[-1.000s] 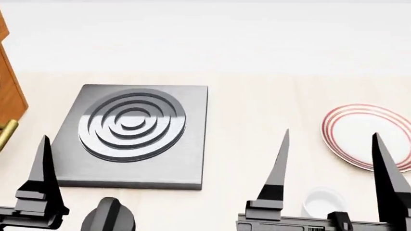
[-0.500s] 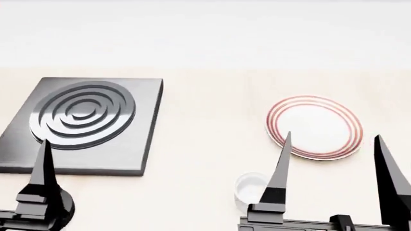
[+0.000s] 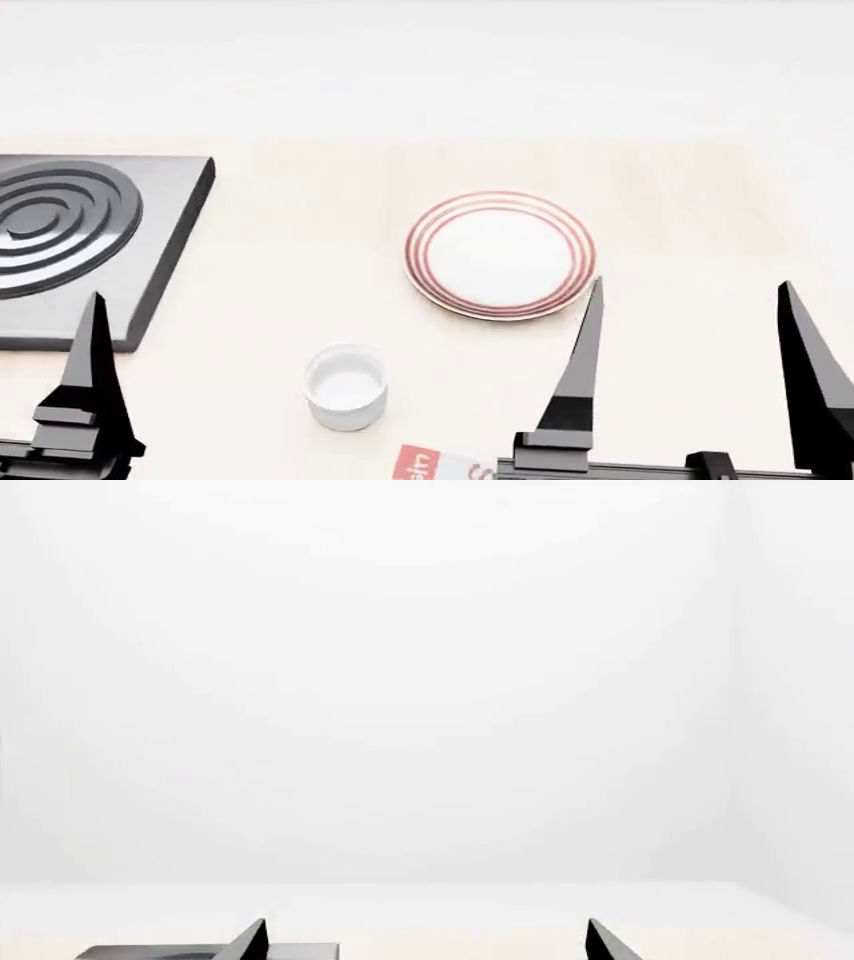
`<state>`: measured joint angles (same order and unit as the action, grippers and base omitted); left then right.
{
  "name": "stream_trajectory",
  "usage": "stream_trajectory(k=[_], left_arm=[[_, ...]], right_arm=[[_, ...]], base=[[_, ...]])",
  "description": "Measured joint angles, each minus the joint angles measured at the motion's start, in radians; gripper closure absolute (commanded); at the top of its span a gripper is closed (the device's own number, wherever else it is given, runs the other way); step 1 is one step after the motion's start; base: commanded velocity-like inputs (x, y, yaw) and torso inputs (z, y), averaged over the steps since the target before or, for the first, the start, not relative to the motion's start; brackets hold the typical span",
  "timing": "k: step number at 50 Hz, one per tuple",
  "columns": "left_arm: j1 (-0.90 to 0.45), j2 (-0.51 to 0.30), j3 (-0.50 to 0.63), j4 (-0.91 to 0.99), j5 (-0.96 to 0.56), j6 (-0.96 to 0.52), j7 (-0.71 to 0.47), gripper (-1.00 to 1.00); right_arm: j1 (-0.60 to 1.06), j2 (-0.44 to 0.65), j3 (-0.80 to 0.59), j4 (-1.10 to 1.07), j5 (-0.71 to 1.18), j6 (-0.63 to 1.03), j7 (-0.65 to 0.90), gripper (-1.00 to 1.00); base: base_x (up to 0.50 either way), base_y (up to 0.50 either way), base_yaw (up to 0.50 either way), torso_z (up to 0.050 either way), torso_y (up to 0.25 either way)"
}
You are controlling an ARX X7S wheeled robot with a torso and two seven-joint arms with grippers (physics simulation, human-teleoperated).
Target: Pick the akita bowl on the cookies box and place it on the plate.
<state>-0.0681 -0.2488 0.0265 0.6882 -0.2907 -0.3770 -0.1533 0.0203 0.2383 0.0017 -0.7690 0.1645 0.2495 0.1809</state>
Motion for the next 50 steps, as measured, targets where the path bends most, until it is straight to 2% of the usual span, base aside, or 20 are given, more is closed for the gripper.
stream_trajectory(k=[10, 15, 29, 50], left_arm=[[0.001, -0.007, 0.003, 0.001, -0.008, 0.003, -0.008, -1.00], [0.002, -0.010, 0.006, 0.004, -0.013, 0.003, -0.012, -1.00], [0.011, -0.015, -0.033, 0.002, -0.121, 0.025, 0.018, -1.00], [0.015, -0.028, -0.038, -0.004, -0.170, 0.036, 0.023, -1.00]], right_arm=[[-0.005, 0.007, -0.002, -0.004, 0.006, -0.008, 0.002, -1.00], [-0.006, 0.009, 0.004, -0.005, 0.021, -0.006, 0.003, -1.00], [-0.028, 0.008, 0.003, 0.005, 0.014, -0.062, 0.009, -1.00], [-0.036, 0.023, -0.005, 0.007, 0.015, -0.079, 0.014, -1.00]], base=[[0.00, -0.50, 0.00, 0.000, 0.000], [0.00, -0.04, 0.00, 0.000, 0.000], [0.00, 0.00, 0.00, 0.050, 0.000], [0.00, 0.00, 0.00, 0.050, 0.000]])
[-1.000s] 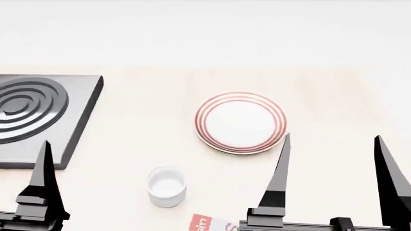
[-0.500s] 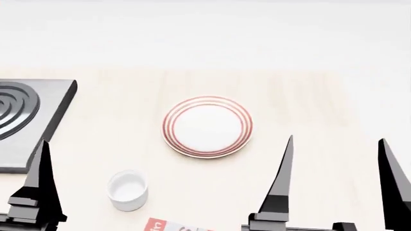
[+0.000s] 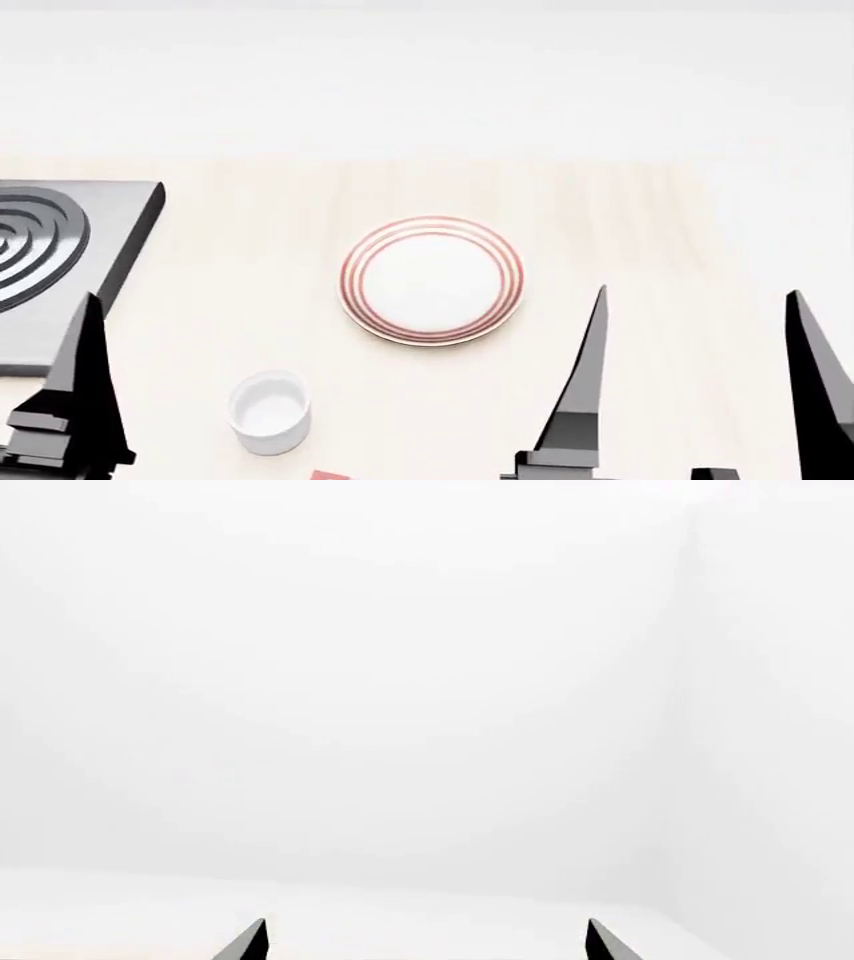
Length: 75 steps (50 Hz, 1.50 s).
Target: Pick the akita bowl on the cookies box and place it on the plate.
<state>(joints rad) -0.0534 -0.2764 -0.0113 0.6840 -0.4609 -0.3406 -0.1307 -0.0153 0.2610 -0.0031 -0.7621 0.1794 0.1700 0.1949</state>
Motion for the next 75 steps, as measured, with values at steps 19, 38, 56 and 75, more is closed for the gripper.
stream_trajectory(k=[19, 38, 56, 75], left_arm=[[-0.028, -0.028, -0.019, 0.009, -0.060, -0.061, -0.025, -1.00], [-0.042, -0.062, -0.080, 0.048, -0.117, -0.094, -0.058, -1.00], [-0.056, -0.075, -0.075, 0.043, -0.117, -0.132, -0.097, -1.00], [-0.136, -0.096, -0.036, -0.012, -0.107, -0.226, -0.144, -1.00]], right_arm=[[0.017, 0.028, 0.017, -0.023, 0.038, 0.048, 0.009, -1.00], [0.022, 0.070, 0.065, -0.091, 0.075, 0.107, 0.033, -1.00], [0.057, 0.127, 0.080, -0.134, 0.165, 0.220, 0.023, -1.00], [0.365, 0.395, 0.033, -0.253, 0.627, 0.574, 0.071, -1.00]], base=[[0.00, 0.00, 0.00, 0.021, 0.000], [0.00, 0.00, 0.00, 0.000, -0.235], [0.00, 0.00, 0.00, 0.000, -0.125], [0.00, 0.00, 0.00, 0.000, 0.000]])
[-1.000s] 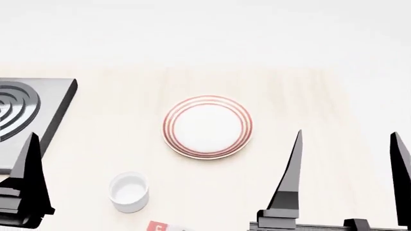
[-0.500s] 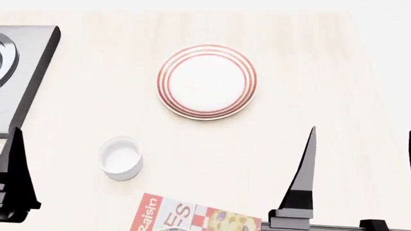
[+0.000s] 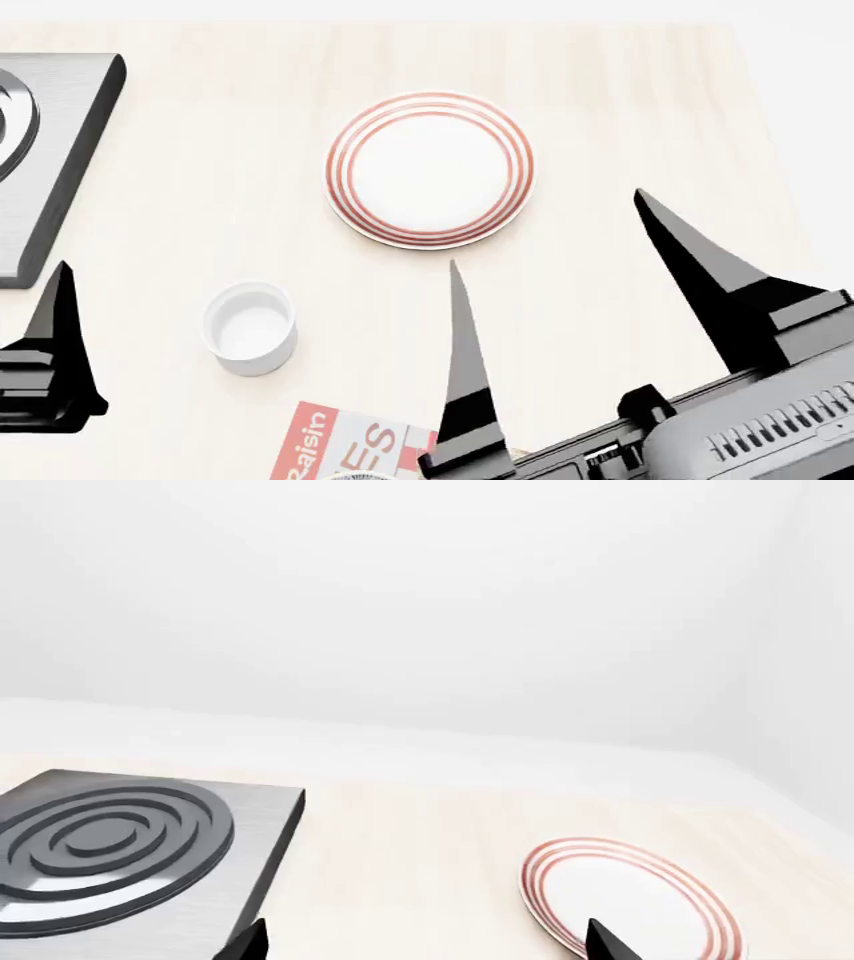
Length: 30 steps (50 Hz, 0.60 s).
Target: Pick the akita bowl on the cookies box and place it on the plate.
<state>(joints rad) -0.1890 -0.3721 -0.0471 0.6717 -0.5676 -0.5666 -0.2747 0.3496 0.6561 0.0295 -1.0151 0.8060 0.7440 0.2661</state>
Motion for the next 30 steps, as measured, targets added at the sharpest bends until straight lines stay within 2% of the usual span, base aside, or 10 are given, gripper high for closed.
stream_trajectory(k=[16, 24, 30], left_arm=[[-0.047, -0.021, -0.001, -0.007, -0.030, -0.052, -0.010, -1.00], [-0.079, -0.063, 0.026, -0.021, -0.066, -0.078, 0.053, -1.00], [-0.095, -0.089, 0.039, -0.027, -0.089, -0.089, 0.095, -1.00]], right_arm=[[0.334, 0.231, -0.250, -0.024, 0.387, 0.092, 0.079, -1.00], [0.522, 0.303, -0.458, -0.028, 0.497, 0.082, 0.096, -1.00], [0.668, 0.319, -0.593, -0.026, 0.589, 0.098, 0.133, -1.00]], base=[[0.00, 0.00, 0.00, 0.000, 0.000], [0.00, 0.00, 0.00, 0.000, 0.000], [0.00, 0.00, 0.00, 0.000, 0.000]])
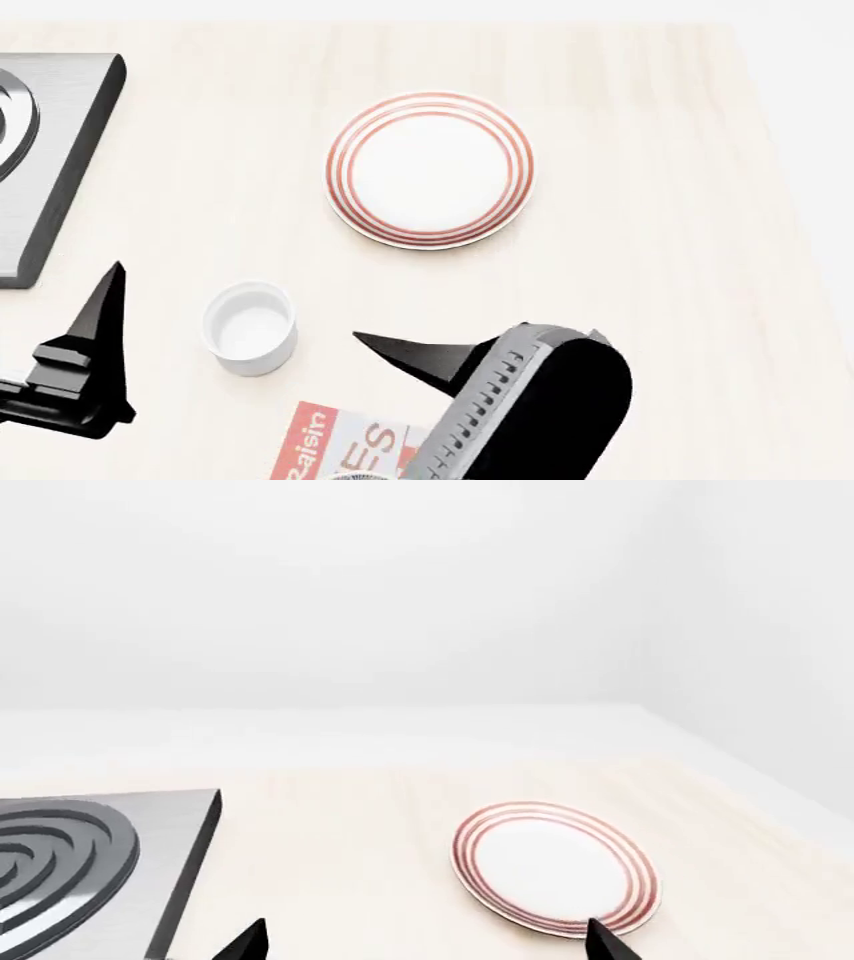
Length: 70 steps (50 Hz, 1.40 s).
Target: Pick the akita bowl on the cookies box and place it on the plate.
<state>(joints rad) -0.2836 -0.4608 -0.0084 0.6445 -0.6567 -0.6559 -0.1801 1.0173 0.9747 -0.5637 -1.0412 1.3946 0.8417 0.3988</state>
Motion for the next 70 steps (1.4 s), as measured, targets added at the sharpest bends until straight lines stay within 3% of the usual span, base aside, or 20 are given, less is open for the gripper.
stream_trajectory(k=[11, 25, 47, 70], left_arm=[[-0.013, -0.031, 0.007, -0.009, -0.024, -0.008, 0.042, -1.00], [-0.009, -0.047, 0.011, -0.008, -0.029, -0.005, 0.056, -1.00], [-0.002, -0.054, 0.026, -0.005, -0.028, 0.000, 0.060, -1.00], [0.002, -0.058, 0.034, -0.004, -0.030, 0.006, 0.057, -1.00]], right_arm=[[0.200, -0.036, -0.154, 0.007, 0.168, 0.082, 0.085, -1.00], [0.352, -0.095, -0.253, 0.006, 0.367, 0.158, 0.171, -1.00], [0.341, -0.289, -0.171, 0.002, 0.740, 0.322, 0.417, -1.00], [0.346, -0.344, -0.233, 0.038, 0.859, 0.417, 0.545, -1.00]], base=[[0.00, 0.00, 0.00, 0.000, 0.000], [0.00, 0.00, 0.00, 0.000, 0.000], [0.00, 0.00, 0.00, 0.000, 0.000], [0.00, 0.00, 0.00, 0.000, 0.000]])
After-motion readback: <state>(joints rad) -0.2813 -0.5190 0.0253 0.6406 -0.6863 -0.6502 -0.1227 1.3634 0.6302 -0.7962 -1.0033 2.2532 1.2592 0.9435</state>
